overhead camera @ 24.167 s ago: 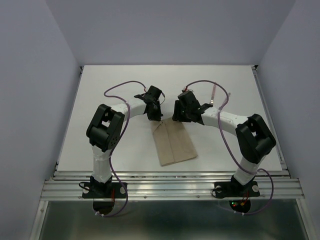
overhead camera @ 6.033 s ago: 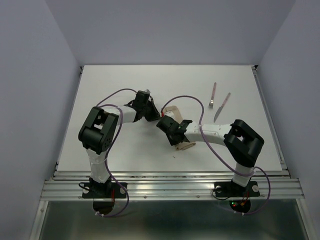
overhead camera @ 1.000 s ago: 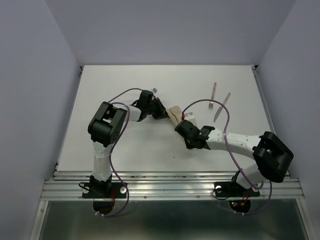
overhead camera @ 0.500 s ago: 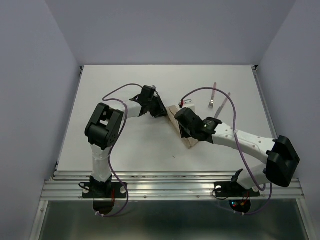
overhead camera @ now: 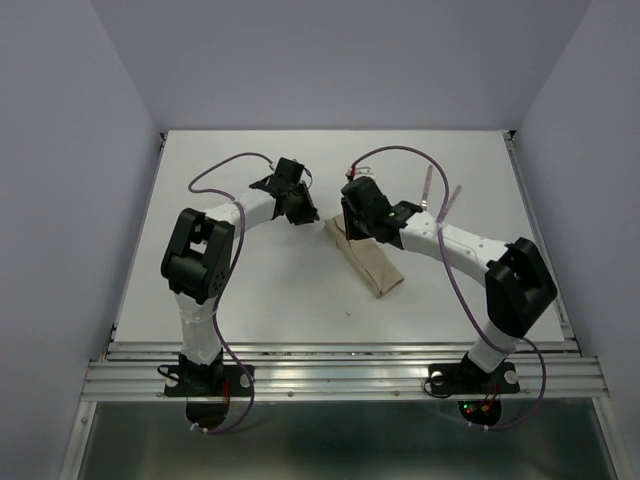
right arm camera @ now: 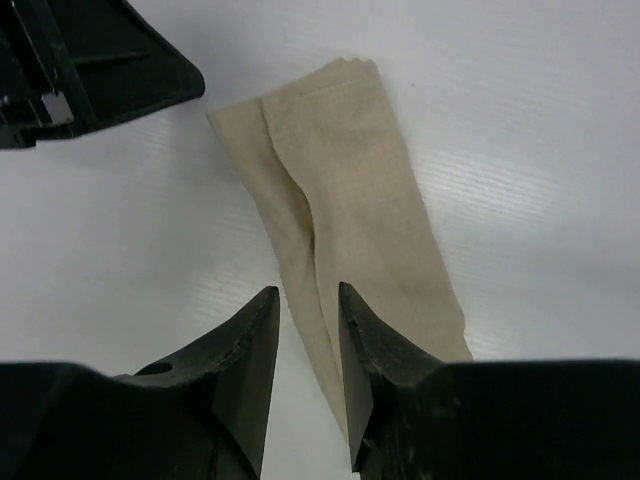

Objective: Fold the napkin into a case and place the utensils inside
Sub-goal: Smooth out the smaller rectangle-folded napkin at the center of the board.

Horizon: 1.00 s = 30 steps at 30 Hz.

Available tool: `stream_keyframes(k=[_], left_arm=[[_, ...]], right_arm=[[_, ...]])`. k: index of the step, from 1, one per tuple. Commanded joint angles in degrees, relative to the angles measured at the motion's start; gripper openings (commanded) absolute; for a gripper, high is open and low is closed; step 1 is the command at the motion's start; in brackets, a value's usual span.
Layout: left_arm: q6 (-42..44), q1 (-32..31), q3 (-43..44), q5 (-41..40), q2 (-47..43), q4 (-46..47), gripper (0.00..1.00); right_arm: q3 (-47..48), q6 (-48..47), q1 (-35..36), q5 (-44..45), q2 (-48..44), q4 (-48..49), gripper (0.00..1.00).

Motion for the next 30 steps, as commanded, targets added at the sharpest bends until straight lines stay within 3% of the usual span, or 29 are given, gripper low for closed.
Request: stream_keyframes(k=[1, 7, 17, 24, 30], left_arm=[[1.1, 1.96, -2.18, -0.54, -6.22, -0.53, 0.3], [-0.04, 2.49, -7.19, 7.63, -8.07, 6.14, 0.22], [-1.63, 2.4, -9.31, 14.67, -8.25, 12.39, 0.21], [-1.72, 2.31, -9.31, 15.11, -7.64, 13.01, 0.21], [-1.63, 2.05, -8.96, 15.46, -6.14, 13.36, 0.21]], right_arm=[[8.36, -2.33, -1.98, -4.15, 7.18, 4.96, 0.36], [14.88, -1.89, -1.98, -4.16, 15.46, 5.05, 0.4], [19.99, -0.4, -3.04, -1.96, 23.11, 4.96, 0.38], [19.29, 0.39, -3.57, -0.82, 24.17, 4.96, 0.27], [16.91, 0.75, -3.57, -0.64, 21.63, 7.41, 0.05]])
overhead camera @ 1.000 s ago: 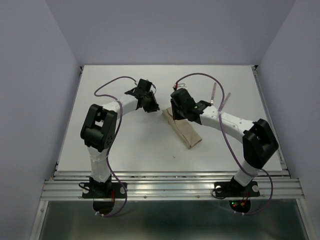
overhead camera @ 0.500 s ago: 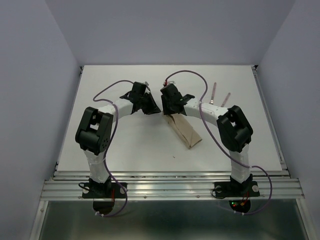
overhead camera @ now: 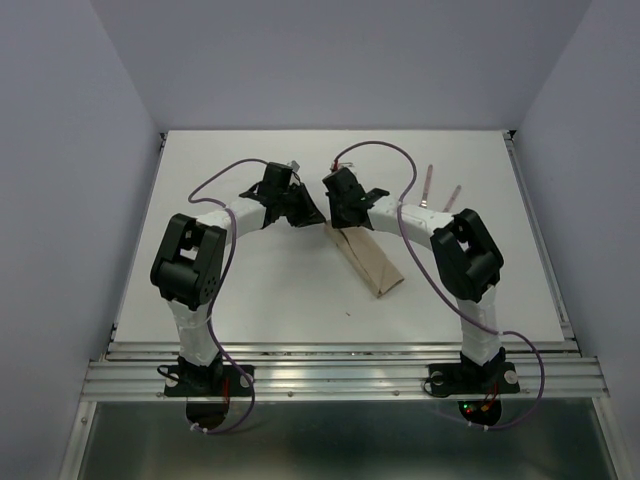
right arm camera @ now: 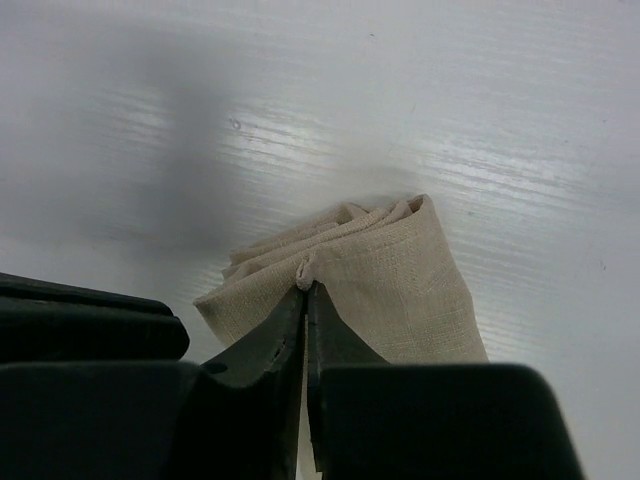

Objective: Fold the napkin into a case and place the utensils inside
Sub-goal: Smooth out the smaller rectangle-folded napkin at the center of the board.

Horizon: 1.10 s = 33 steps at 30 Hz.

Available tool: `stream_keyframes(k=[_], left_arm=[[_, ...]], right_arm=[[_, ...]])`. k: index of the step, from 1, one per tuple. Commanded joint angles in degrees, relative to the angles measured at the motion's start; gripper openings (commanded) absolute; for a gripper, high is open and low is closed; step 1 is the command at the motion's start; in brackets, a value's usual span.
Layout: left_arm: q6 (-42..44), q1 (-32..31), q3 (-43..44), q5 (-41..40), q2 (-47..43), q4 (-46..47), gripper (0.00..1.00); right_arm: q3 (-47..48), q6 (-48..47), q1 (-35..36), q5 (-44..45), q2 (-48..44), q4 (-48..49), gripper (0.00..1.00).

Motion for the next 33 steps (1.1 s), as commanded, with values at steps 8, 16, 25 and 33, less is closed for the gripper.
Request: stream_keyframes(k=[8, 16, 25, 33], left_arm=[[1.17, -0.53, 0.29, 2.16, 0.68, 1.6, 0.24], [1.26, -0.88, 0.99, 2.51, 3.24, 2.12, 0.24], [0.47, -0.97, 1.43, 3.12, 5.26, 3.97, 0.13], [0.03, -1.06, 1.61, 3.48, 5.96, 4.85, 0.1]], right_arm=[[-2.95, 0.48, -0.33, 0.03, -5.54, 6.05, 0.01], [-3.83, 0.57, -0.33, -2.51, -7.21, 6.67, 0.01], [-4.01, -0.92, -0.33, -6.99, -6.86, 6.84, 0.01], [-3.66, -1.01, -0.33, -10.25, -4.49, 6.67, 0.01]])
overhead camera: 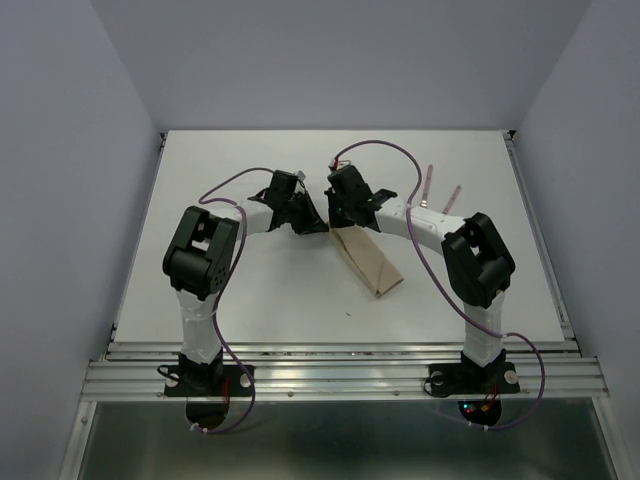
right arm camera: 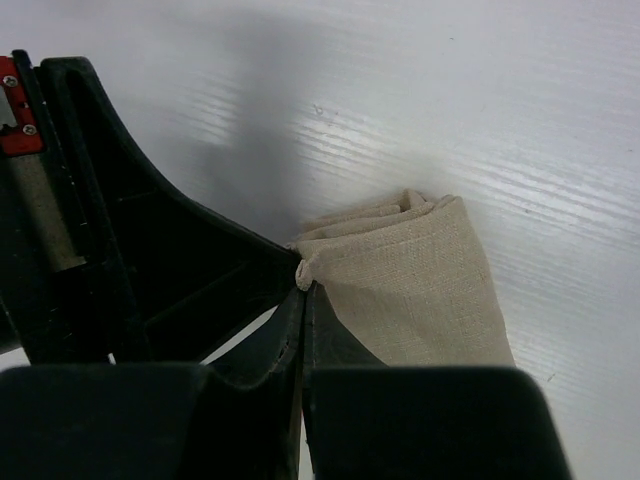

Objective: Fold the napkin into a case and place the utensils inside
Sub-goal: Smooth out the smaller rectangle-folded napkin at the center of the board, then pick up the top corner of the smaller rectangle folded napkin from the center of the board.

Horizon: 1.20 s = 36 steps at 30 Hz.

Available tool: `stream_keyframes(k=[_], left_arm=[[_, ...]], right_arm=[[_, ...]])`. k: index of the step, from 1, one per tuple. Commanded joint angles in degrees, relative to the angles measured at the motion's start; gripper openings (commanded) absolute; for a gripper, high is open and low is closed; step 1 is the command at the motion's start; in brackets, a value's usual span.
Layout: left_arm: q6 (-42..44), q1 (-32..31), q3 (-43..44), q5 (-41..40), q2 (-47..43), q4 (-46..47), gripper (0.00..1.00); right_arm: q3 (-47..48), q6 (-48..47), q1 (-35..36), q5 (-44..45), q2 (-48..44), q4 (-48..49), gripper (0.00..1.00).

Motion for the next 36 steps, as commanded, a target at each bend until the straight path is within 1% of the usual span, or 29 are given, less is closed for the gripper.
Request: stream_keyframes(k=[1, 4, 8, 9, 18, 21, 22, 24, 26, 27, 28, 33, 34, 36], left_arm=[[-0.14, -0.32, 1.5, 1.4, 0.02, 2.16, 0.1], [-0.14, -0.32, 1.32, 1.31, 0.1, 2.25, 0.1], [-0.49, -0.32, 0.8, 1.05, -0.68, 2.16, 0.1], [-0.49, -0.32, 0.71, 0.96, -0.86, 2.16, 0.09], [-0.32, -0.14, -1.57, -1.32, -5.87, 0.14, 0.1], [-0.14, 0.39, -2.46, -2.03, -7.54, -0.74, 0.14], [-0.14, 0.65, -2.72, -2.29, -8.06, -1.17, 0.17], [0.12, 1.09, -3.34, -2.82, -9.47, -1.61, 0.2], [0.56, 1.62, -3.69, -3.43, -10.96, -2.4, 0.27], [0.65, 1.79, -3.78, -3.61, -11.32, -2.58, 0.32], [0.73, 1.97, -3.69, -3.96, -11.76, -3.28, 0.33], [1.0, 3.28, -4.04, -5.02, -13.34, -3.81, 0.34], [0.91, 3.55, -4.13, -5.19, -13.43, -5.21, 0.34], [0.91, 3.99, -4.39, -5.19, -13.52, -5.13, 0.34]], right_arm=[[-0.07, -0.46, -0.29, -3.1, 0.43, 2.97, 0.01], [0.02, -0.46, -0.29, -3.37, 1.84, 2.89, 0.01], [0.19, -0.73, -0.29, -2.49, 2.81, 2.36, 0.1], [0.28, -0.81, -0.29, -2.06, 2.81, 2.27, 0.14], [0.9, -2.04, -0.29, -0.82, 0.52, 1.39, 0.18], [0.55, -3.1, -0.29, -1.7, -0.18, 1.31, 0.24], [0.55, -3.36, -0.29, -1.88, -0.44, 1.04, 0.29], [0.46, -4.15, -0.29, -2.05, -0.53, 0.87, 0.3], [0.46, -4.94, -0.29, -2.4, -0.53, 0.69, 0.33], [0.46, -5.29, -0.29, -2.49, -0.27, 0.52, 0.35], [0.63, -5.56, -0.29, -2.75, -0.18, 0.25, 0.4], [0.63, -7.23, -0.29, -3.11, -0.01, -0.36, 0.47], [0.55, -7.49, -0.29, -3.37, -0.01, -0.36, 0.49], [0.81, -8.54, 0.23, -3.37, 0.17, -0.71, 0.53]])
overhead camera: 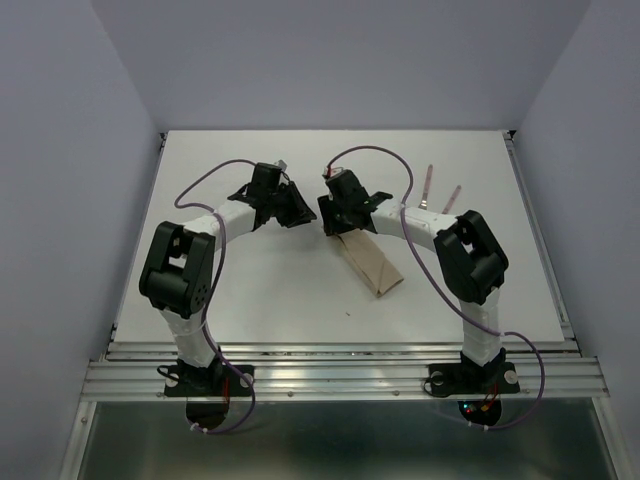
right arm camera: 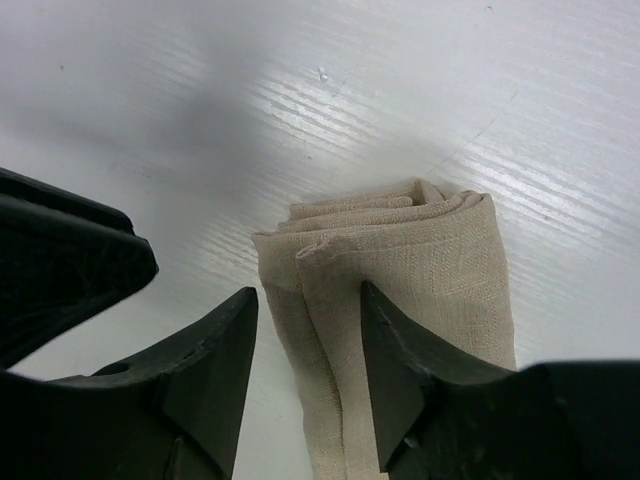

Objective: Fold the napkin into a case and place the utensils inside
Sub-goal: Pick up the top corner of the smaller rectangle folded napkin from the center of the board.

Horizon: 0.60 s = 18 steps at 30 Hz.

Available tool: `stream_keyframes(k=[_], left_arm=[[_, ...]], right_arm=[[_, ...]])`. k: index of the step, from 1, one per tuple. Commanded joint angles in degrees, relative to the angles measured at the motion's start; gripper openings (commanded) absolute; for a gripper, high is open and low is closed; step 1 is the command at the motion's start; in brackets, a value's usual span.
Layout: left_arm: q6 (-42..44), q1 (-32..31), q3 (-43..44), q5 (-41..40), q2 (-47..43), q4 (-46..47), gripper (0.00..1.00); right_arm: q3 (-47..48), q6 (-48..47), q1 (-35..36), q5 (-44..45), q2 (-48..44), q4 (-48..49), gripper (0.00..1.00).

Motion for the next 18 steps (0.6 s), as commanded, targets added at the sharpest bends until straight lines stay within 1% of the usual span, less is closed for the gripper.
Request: stream_keyframes(k=[1, 4, 9, 11, 14, 15, 16, 17, 18], left_arm=[[1.02, 1.06, -0.98, -0.84, -2.77, -1.61, 0.33], [0.93, 1.24, -1.16, -0.67, -2.33, -1.61, 0.33], [0.93, 1.24, -0.98, -0.14, -1.62, -1.44, 0.32], [0.93, 1.33, -0.81, 0.04, -1.27, -1.35, 0.32], [0.93, 1.33, -0.89, 0.21, -0.83, -1.26, 0.32], [0.93, 1.33, -0.89, 0.3, -0.57, -1.17, 0.32], [0.93, 1.33, -0.98, 0.39, -0.57, -1.17, 0.32], [0.93, 1.33, -0.98, 0.48, -0.48, -1.09, 0.31], [1.02, 1.33, -1.24, 0.65, -0.48, -0.91, 0.31]], right_arm=[[0.81, -2.93, 0.22, -0.25, -2.5, -0.45, 0.53], [1.42, -5.3, 1.44, 2.12, -1.88, -1.25, 0.57], [2.3, -6.45, 2.59, 4.76, -0.65, -1.77, 0.56], [3.0, -6.97, 3.21, 6.6, -0.04, -2.04, 0.55], [4.5, -8.03, 4.26, 9.94, 1.72, -3.27, 0.5], [4.59, -8.03, 4.26, 10.74, 2.16, -3.53, 0.45], [4.59, -7.86, 4.26, 10.74, 2.16, -3.44, 0.45], [4.41, -6.99, 4.26, 11.53, 1.99, -3.44, 0.38], [4.15, -6.63, 4.26, 11.71, 1.9, -3.18, 0.35]])
